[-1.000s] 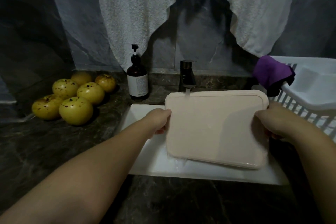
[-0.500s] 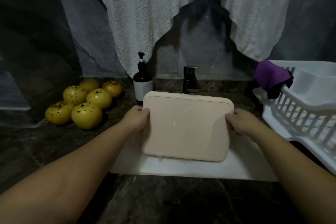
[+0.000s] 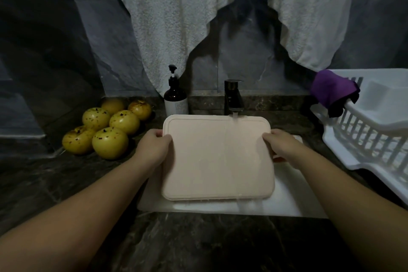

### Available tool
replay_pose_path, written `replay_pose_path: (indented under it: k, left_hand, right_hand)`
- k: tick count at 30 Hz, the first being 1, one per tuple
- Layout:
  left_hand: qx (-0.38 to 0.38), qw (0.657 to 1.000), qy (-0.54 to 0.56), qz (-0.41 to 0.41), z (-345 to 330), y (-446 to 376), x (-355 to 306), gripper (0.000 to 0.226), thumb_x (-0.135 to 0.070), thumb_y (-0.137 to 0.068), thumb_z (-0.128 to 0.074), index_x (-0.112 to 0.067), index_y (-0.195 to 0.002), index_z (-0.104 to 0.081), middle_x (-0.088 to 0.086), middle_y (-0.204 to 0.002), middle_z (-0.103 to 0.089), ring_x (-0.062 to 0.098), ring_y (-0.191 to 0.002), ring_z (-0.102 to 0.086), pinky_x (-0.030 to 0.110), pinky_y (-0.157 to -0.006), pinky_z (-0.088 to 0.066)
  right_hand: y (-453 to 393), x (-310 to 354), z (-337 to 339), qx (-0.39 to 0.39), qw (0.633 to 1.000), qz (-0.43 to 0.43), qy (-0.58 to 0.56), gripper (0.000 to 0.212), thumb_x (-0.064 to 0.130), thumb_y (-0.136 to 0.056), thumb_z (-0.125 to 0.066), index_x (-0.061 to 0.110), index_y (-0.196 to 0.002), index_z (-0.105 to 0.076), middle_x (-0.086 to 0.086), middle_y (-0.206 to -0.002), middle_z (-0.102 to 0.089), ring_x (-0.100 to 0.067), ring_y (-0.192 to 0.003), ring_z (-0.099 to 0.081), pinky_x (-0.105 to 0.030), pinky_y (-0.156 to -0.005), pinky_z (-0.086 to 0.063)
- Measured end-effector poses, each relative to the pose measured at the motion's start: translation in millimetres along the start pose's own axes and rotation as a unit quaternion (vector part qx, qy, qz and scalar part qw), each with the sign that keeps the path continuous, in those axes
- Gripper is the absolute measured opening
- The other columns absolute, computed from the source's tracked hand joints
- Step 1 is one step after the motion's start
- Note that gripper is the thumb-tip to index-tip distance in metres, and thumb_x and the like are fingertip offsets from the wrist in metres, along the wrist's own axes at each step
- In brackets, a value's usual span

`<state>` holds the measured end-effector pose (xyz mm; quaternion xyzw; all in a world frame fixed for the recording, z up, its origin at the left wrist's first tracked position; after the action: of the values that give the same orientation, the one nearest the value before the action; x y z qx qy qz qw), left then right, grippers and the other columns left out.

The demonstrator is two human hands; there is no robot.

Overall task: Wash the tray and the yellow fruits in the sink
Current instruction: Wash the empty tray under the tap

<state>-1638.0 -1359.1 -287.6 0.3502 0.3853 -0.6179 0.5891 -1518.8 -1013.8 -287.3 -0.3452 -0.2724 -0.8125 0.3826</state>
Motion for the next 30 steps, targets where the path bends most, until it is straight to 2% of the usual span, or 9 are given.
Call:
replay_pose_path:
  k: [3,8,10,14,18,21,24,28,30]
  left_hand:
    - [0.038,0.999,-0.023,-0.002,-6.9,7.4,-5.3,0.021,-0.024,-0.096,-0.061,-0.019,-0.116,-0.063,0.008,-0.102,-0.071,0.028,-0.094,-0.068,0.05,-0.086,-0.059]
    - [0.084,0.994,-0.043,-0.054,-13.1,24.0,-19.0,0.017,-0.024,-0.097,-0.064,-0.017,-0.112,-0.06,0.009,-0.098,-0.07,0.03,-0.094,-0.07,0.054,-0.091,-0.059]
    - [0.09,0.991,-0.06,-0.084,-12.6,31.2,-24.7,0.018,-0.029,-0.099,-0.064,-0.02,-0.114,-0.06,0.004,-0.099,-0.07,0.025,-0.093,-0.071,0.05,-0.088,-0.059]
    - [0.111,0.985,-0.078,-0.109,-9.8,42.6,-29.8,0.014,-0.035,-0.102,-0.064,-0.03,-0.113,-0.057,-0.008,-0.1,-0.07,0.013,-0.076,-0.076,0.036,-0.067,-0.061]
    - [0.159,0.985,0.026,-0.066,-5.5,51.4,-22.3,0.014,-0.017,-0.099,-0.069,-0.022,-0.109,-0.061,0.009,-0.106,-0.074,0.019,-0.086,-0.078,0.04,-0.077,-0.064]
    - [0.181,0.977,0.116,0.007,-2.1,60.1,-15.3,0.021,0.006,-0.095,-0.061,-0.012,-0.105,-0.066,0.021,-0.109,-0.075,0.017,-0.081,-0.078,0.03,-0.068,-0.062]
    - [0.17,0.96,0.206,0.08,0.3,66.2,-12.6,0.019,-0.004,-0.1,-0.052,-0.006,-0.106,-0.07,0.021,-0.109,-0.075,0.023,-0.08,-0.078,0.034,-0.072,-0.063]
    - [0.177,0.95,0.233,0.108,3.2,67.9,-12.8,0.023,-0.02,-0.099,-0.064,0.0,-0.11,-0.071,0.02,-0.102,-0.075,0.025,-0.079,-0.074,0.033,-0.066,-0.062]
    - [0.171,0.954,0.22,0.11,3.3,68.7,-12.0,0.021,-0.01,-0.092,-0.072,-0.004,-0.113,-0.07,0.017,-0.105,-0.074,0.026,-0.083,-0.073,0.034,-0.063,-0.061]
  right_hand:
    - [7.7,-10.3,18.6,0.006,1.0,-0.009,0.018,0.024,0.029,-0.104,-0.047,0.013,-0.111,-0.063,-0.017,-0.103,-0.067,-0.034,-0.095,-0.067,-0.046,-0.088,-0.059]
    - [34.3,-22.3,57.9,0.005,0.999,0.026,0.02,0.018,0.037,-0.102,-0.055,0.02,-0.103,-0.063,-0.01,-0.101,-0.069,-0.024,-0.085,-0.065,-0.036,-0.07,-0.051]
    - [44.0,-25.0,68.0,0.005,0.998,0.043,-0.054,0.018,0.03,-0.101,-0.058,0.015,-0.108,-0.064,-0.009,-0.093,-0.07,-0.022,-0.076,-0.066,-0.036,-0.066,-0.049]
    - [66.3,-23.2,78.9,0.025,0.975,0.062,-0.214,0.017,0.011,-0.101,-0.059,0.001,-0.114,-0.061,-0.015,-0.087,-0.066,-0.022,-0.068,-0.063,-0.032,-0.058,-0.051]
    - [82.5,-30.6,83.6,0.032,0.952,0.026,-0.302,0.015,0.006,-0.102,-0.049,0.005,-0.105,-0.064,-0.016,-0.097,-0.068,-0.023,-0.075,-0.069,-0.026,-0.057,-0.061]
    - [88.6,-41.1,83.2,0.02,0.926,0.001,-0.377,0.018,0.012,-0.103,-0.047,0.004,-0.102,-0.063,-0.019,-0.096,-0.065,-0.026,-0.075,-0.069,-0.031,-0.065,-0.064]
    - [93.4,-48.6,83.3,0.016,0.923,-0.007,-0.383,0.015,0.017,-0.102,-0.057,0.005,-0.104,-0.065,-0.018,-0.097,-0.069,-0.03,-0.081,-0.071,-0.032,-0.062,-0.064]
    - [100.7,-52.9,83.8,0.017,0.94,-0.004,-0.34,0.015,0.002,-0.094,-0.06,0.0,-0.105,-0.071,-0.025,-0.108,-0.07,-0.031,-0.086,-0.075,-0.026,-0.055,-0.059]
    - [103.5,-52.7,84.9,0.011,0.95,0.008,-0.312,0.023,-0.007,-0.092,-0.058,0.005,-0.106,-0.071,-0.022,-0.116,-0.066,-0.034,-0.094,-0.07,-0.024,-0.052,-0.057]
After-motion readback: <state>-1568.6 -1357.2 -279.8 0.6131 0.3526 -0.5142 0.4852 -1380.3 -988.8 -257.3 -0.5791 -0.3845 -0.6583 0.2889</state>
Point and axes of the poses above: each hand's wrist, its own y-axis away from the middle knuckle, its own z-axis out of the back of the hand, x = y × z, the point moved 6 cm from there along -y, towards the middle knuckle
